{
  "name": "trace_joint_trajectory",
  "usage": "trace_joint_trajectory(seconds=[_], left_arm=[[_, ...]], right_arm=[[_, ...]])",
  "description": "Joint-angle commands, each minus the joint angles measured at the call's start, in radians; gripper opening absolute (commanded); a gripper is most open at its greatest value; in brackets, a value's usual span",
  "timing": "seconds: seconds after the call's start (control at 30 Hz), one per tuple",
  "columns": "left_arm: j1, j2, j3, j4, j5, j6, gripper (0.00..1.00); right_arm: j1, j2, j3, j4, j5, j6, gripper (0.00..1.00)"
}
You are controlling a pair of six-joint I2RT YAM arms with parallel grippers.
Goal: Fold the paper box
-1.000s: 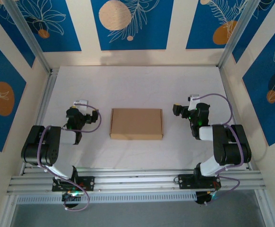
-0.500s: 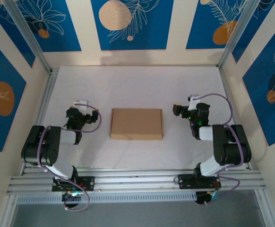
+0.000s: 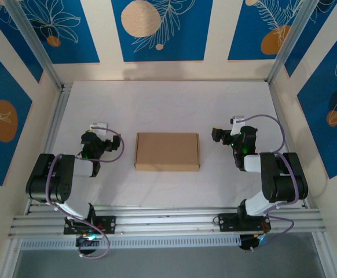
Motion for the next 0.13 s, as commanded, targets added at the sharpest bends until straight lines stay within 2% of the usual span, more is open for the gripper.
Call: trace_joint_trajectory(seconds=[0.0,0.1], left_arm=[[0.012,-0.009,0.008,0.009,0.021,-0.010,1.00],[0.009,-0.014,-0.008,0.035,0.015,-0.007,1.00]], right_arm=[[0.000,-0.009,-0.009,0.015,-0.002,-0.018,0.99],[0.000,-0.009,-0.009,0.014,-0.003,-0.017,0.99]])
